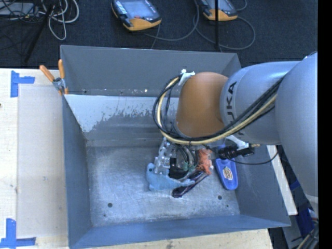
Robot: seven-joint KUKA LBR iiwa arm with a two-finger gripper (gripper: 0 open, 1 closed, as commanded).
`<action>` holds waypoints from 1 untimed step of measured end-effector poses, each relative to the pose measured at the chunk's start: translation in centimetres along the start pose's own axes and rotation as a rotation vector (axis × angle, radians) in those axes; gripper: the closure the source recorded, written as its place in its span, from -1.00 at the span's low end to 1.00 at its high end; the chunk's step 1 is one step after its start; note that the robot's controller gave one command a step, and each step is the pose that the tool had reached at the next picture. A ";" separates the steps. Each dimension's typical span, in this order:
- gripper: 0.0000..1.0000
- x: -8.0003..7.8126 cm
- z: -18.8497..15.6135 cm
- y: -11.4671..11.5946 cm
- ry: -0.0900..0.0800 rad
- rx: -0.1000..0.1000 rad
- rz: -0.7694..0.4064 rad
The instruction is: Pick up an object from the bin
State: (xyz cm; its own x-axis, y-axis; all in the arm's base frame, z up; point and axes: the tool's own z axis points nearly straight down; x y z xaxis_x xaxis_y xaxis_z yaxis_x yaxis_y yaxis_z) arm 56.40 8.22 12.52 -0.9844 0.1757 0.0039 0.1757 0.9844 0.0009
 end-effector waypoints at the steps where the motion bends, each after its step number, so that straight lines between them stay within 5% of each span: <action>1: 1.00 0.4 -1.6 -2.3 -0.001 -0.002 -0.019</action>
Offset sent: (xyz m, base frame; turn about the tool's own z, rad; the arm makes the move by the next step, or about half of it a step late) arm -0.0185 -0.0252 0.0202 -0.4462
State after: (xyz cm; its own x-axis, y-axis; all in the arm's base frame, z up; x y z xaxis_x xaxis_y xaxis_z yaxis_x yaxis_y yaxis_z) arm 55.62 6.03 14.07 -0.9876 0.1570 0.0027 0.1570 0.9876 0.0031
